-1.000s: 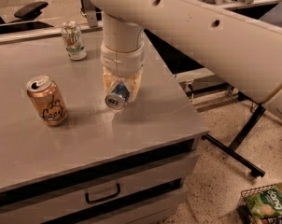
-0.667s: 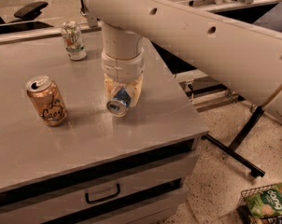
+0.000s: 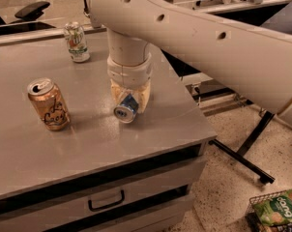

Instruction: Knock redbull can over

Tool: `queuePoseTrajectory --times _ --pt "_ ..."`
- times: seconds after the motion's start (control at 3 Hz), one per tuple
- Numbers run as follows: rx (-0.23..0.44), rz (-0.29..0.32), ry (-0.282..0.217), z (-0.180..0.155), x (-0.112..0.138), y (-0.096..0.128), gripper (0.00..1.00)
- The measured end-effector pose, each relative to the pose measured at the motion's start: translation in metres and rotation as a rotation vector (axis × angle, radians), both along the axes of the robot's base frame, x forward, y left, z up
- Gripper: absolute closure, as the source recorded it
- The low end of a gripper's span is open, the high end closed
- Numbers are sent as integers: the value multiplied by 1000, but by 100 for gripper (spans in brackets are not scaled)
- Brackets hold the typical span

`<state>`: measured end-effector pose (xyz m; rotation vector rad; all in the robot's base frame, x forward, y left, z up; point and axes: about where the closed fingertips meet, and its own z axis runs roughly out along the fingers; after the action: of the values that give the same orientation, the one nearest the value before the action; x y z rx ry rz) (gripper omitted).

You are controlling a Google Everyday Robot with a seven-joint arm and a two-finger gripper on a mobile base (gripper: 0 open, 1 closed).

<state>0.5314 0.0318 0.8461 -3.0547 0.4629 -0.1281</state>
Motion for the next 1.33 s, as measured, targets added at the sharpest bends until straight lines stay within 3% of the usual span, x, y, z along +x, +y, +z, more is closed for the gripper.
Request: queuePoseTrajectory --times 0.67,1.33 --pt "7 -14 2 -1 0 -1 4" --pt "11 -25 -1 1 1 -2 0"
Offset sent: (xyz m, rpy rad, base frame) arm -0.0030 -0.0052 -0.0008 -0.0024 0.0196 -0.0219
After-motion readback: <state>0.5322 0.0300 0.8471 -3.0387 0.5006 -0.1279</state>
